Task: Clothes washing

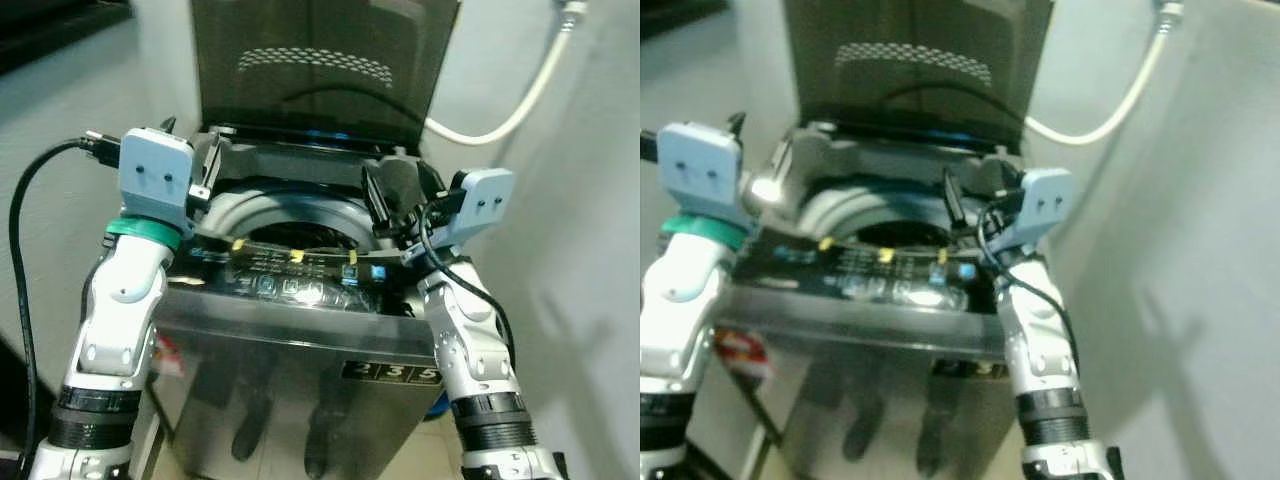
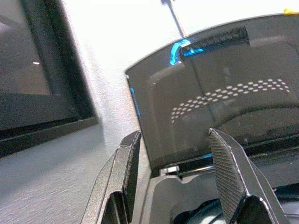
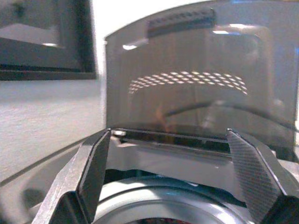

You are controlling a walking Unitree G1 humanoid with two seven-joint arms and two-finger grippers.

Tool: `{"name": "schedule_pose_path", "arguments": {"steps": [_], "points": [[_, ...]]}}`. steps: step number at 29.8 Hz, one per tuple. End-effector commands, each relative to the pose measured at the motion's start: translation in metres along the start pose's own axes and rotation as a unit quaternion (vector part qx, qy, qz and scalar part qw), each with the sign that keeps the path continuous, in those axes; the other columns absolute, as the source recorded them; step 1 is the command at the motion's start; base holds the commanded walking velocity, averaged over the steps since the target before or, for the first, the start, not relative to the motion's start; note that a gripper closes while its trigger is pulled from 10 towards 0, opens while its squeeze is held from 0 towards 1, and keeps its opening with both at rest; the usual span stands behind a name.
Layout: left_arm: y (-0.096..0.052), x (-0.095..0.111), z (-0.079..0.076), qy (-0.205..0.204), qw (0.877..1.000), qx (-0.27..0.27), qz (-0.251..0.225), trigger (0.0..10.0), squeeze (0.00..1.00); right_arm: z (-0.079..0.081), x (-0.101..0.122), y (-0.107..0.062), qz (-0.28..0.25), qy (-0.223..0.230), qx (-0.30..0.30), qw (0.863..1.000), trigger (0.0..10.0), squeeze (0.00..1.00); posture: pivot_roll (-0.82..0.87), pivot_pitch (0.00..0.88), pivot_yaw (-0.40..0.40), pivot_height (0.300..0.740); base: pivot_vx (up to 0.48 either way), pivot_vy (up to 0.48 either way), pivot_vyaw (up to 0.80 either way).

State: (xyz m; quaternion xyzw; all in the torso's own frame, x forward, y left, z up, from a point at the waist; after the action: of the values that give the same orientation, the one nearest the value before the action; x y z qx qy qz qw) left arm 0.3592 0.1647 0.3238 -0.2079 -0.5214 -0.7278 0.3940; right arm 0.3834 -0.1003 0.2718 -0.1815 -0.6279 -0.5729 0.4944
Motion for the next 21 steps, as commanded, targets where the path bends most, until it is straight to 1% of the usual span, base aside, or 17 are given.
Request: {"name": "schedule_pose_path", "arguments": {"steps": [1, 5, 17, 20, 21], "points": [[0.0014, 0.001, -0.0037, 0.002, 1.0, -0.008, -0.003, 10.0, 0.0, -0.004, 0.0006, -0.0015, -0.001, -0.006, -0.004, 1.0, 10.0, 0.0, 0.04, 0.016, -0.038, 0.74, -0.352, 0.0, 0.0], [0.0013, 0.0007, -0.0047, 0.002, 1.0, -0.009, -0.004, 10.0, 0.0, -0.0037, -0.0008, -0.0025, 0.003, -0.017, -0.003, 1.0, 10.0, 0.0, 0.04, 0.018, -0.037, 0.74, -0.352, 0.0, 0.0], [0.0011, -0.001, -0.0058, 0.003, 1.0, -0.009, -0.002, 10.0, 0.0, -0.0038, -0.0045, -0.0034, 0.011, -0.029, -0.001, 1.0, 10.0, 0.0, 0.04, 0.019, -0.037, 0.74, -0.35, 0.0, 0.0], [0.0011, -0.0017, -0.0064, 0.002, 1.0, -0.009, -0.001, 10.0, 0.0, -0.0039, -0.0055, -0.0037, 0.013, -0.031, -0.001, 0.999, 10.0, 0.0, 0.04, 0.019, -0.037, 0.74, -0.326, 0.0, 0.0], [0.0004, -0.0037, -0.0083, 0.003, 1.0, -0.013, 0.004, 10.0, 0.0, -0.0043, -0.0081, -0.0046, 0.019, -0.033, -0.001, 0.999, 10.0, 0.0, 0.04, 0.024, -0.037, 0.74, 0.0, 0.0, 0.0]]}}
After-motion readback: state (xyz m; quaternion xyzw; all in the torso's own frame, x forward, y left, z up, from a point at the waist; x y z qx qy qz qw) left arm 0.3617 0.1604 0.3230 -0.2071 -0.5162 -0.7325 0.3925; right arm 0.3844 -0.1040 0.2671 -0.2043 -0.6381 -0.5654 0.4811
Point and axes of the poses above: a point about 5 cm out from each wrist's last joint towards the gripper, its own y axis pointing out of the wrist towards the gripper, its own x axis along the axis of the wrist's last joint, z = x × y, the point moved 5 cm from there along y, pointing out of the wrist towards the gripper, and after that the axes turned 5 degrees about y, right-handed, at the moved point
